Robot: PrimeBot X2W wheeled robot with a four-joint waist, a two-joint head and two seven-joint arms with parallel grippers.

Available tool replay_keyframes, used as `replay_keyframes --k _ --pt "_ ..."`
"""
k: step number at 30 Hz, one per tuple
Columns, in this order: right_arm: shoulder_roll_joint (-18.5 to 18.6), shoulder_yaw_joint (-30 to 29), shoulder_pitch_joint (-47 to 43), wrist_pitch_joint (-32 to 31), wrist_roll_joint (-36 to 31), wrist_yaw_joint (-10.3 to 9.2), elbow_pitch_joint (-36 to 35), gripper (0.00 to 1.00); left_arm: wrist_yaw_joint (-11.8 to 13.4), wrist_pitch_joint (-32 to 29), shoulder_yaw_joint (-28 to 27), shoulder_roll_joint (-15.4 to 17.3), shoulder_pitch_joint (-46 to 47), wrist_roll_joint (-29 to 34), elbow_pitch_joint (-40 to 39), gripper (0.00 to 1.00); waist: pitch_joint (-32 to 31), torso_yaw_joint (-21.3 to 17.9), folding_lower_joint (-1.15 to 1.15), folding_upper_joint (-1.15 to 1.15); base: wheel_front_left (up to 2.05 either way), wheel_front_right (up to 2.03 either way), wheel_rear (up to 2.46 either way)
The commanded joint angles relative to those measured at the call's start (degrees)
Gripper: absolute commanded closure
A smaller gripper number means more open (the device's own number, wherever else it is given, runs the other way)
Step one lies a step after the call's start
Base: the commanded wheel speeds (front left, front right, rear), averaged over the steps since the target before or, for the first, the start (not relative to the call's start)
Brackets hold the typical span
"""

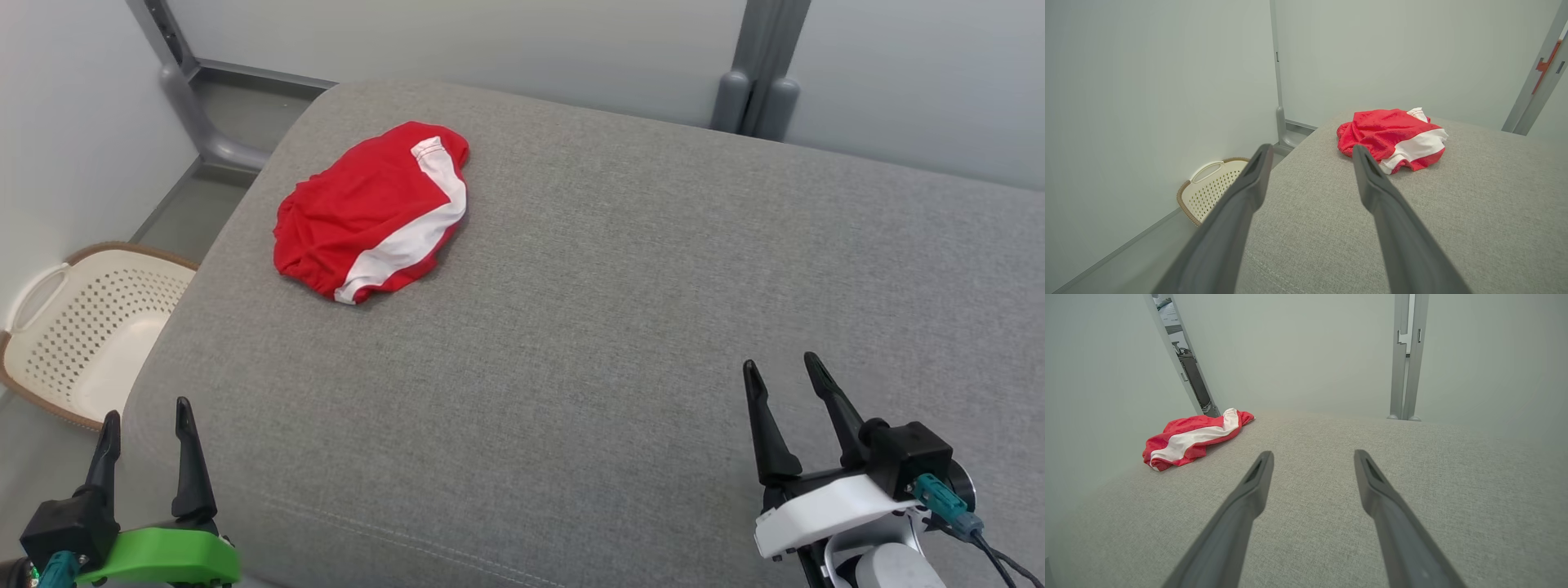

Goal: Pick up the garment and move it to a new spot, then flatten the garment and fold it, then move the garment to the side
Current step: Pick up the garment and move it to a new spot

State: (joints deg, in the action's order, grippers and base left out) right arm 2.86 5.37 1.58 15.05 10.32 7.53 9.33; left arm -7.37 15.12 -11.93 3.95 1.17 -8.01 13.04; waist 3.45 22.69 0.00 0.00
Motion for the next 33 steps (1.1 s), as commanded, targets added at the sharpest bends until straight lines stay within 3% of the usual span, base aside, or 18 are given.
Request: replay_keyframes --k 1,8,19,27,33 --pt "0.10 -0.07 0.82 0.17 -0.27 -0.09 0.27 0.00 0.07 0.01 -0.25 -0.17 0.43 -0.55 0.04 0.00 0.48 2.37 0.00 0.00 0.00 0.00 0.00" --pt "0.11 0.10 1.27 0.16 -0.60 -0.09 0.73 0.00 0.04 0.01 -0.77 -0.40 -0.22 -0.55 0.17 0.00 0.55 4.71 0.00 0.00 0.00 0.00 0.00" --pt "0.24 0.71 1.57 0.16 -0.77 -0.09 1.35 0.00 0.00 0.01 -1.26 -0.68 -0.08 -0.51 0.13 0.00 0.84 4.91 0.00 0.00 0.00 0.00 0.00" --pt "0.66 0.52 2.27 0.16 -1.11 -0.09 1.24 0.00 -0.05 0.01 -1.85 -0.41 2.15 -0.77 0.45 0.00 1.43 2.97 0.00 0.00 0.00 0.00 0.00" --pt "1.44 -0.26 3.91 0.16 -2.17 -0.09 0.69 0.00 -0.13 0.01 -2.22 2.03 8.82 -1.80 1.94 0.00 4.51 -0.77 0.00 0.00 0.00 0.00 0.00"
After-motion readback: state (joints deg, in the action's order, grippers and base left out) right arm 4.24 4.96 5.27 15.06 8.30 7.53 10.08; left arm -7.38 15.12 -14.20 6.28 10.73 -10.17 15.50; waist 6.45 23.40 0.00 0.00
